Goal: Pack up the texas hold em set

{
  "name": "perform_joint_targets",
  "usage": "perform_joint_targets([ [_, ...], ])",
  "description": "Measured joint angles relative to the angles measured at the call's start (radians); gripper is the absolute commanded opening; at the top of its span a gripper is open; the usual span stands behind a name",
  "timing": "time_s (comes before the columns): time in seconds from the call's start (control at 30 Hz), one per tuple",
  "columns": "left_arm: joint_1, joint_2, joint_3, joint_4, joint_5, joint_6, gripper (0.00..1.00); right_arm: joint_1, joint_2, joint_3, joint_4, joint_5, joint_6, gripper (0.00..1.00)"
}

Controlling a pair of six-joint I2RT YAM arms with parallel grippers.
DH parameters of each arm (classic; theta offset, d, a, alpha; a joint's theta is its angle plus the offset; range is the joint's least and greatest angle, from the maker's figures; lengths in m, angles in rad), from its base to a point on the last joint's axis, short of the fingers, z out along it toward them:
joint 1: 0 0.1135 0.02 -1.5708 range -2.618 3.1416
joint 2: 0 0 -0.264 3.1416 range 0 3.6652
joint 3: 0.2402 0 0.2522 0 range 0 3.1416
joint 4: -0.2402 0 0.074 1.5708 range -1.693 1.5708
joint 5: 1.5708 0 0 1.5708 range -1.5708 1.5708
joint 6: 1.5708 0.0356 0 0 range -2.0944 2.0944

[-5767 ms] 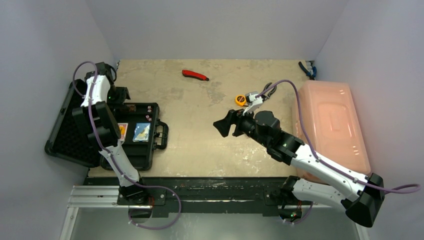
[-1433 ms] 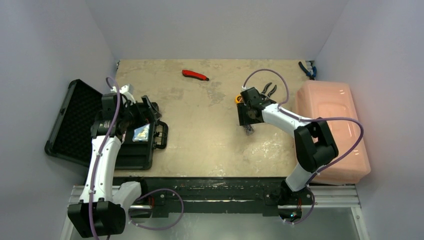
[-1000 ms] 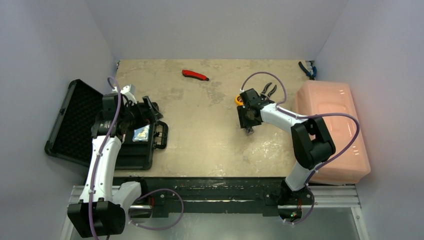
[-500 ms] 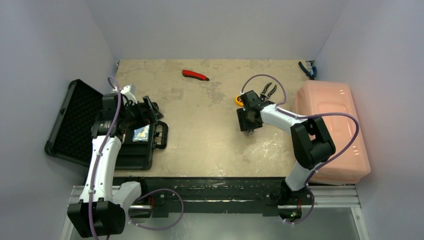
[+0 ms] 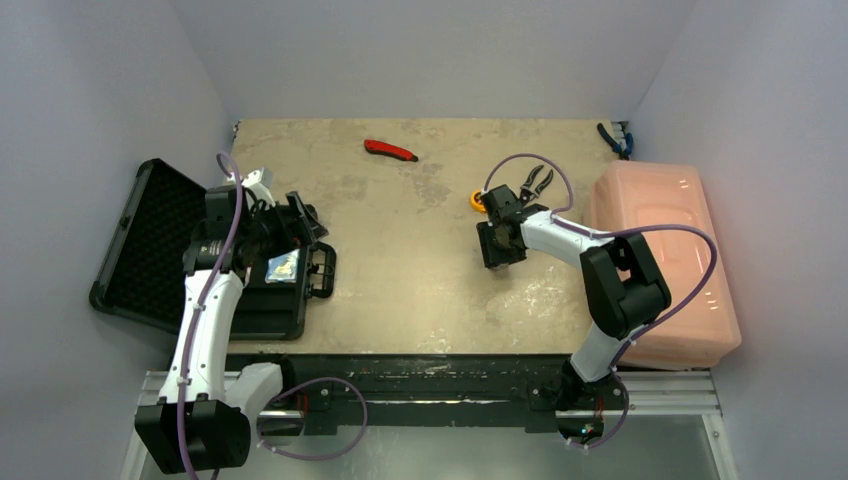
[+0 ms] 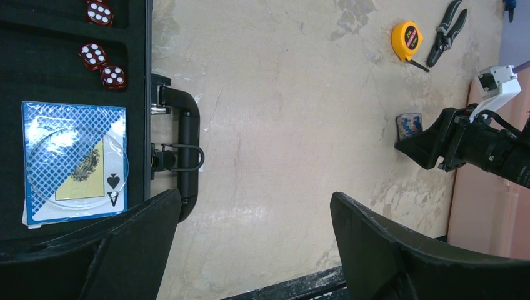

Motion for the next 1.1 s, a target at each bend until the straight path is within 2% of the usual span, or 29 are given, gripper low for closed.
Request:
perform_joint_targets([
  [0.1, 0.0, 0.0, 0.0, 0.0, 0.005, 0.0, 0.89, 0.0, 0.0, 0.0, 0.001, 0.007, -0.001, 0.4],
  [0.3, 0.0, 0.0, 0.0, 0.001, 0.01, 0.0, 0.88, 0.0, -0.002, 0.0, 0.005, 0.008, -0.011, 0.1],
  [0.4, 0.0, 0.0, 0.0, 0.003, 0.013, 0.0, 0.88, 0.0, -0.006, 0.0, 0.004, -0.011, -0.016, 0.0],
  [0.73, 0.0, -0.002, -0.024, 0.035, 0.069, -0.001, 0.88, 0.014, -0.111, 0.014, 0.003, -0.134, -0.013, 0.0],
  [0.93, 0.0, -0.053, -0.049, 0.056, 0.127, -0.011, 0.88, 0.027, -0.181, 0.06, 0.031, -0.271, 0.02, 0.0],
  [1.1, 0.0, -0.117, -0.089, 0.117, 0.229, -0.053, 0.88, 0.035, -0.25, 0.068, 0.098, -0.403, 0.082, 0.0],
])
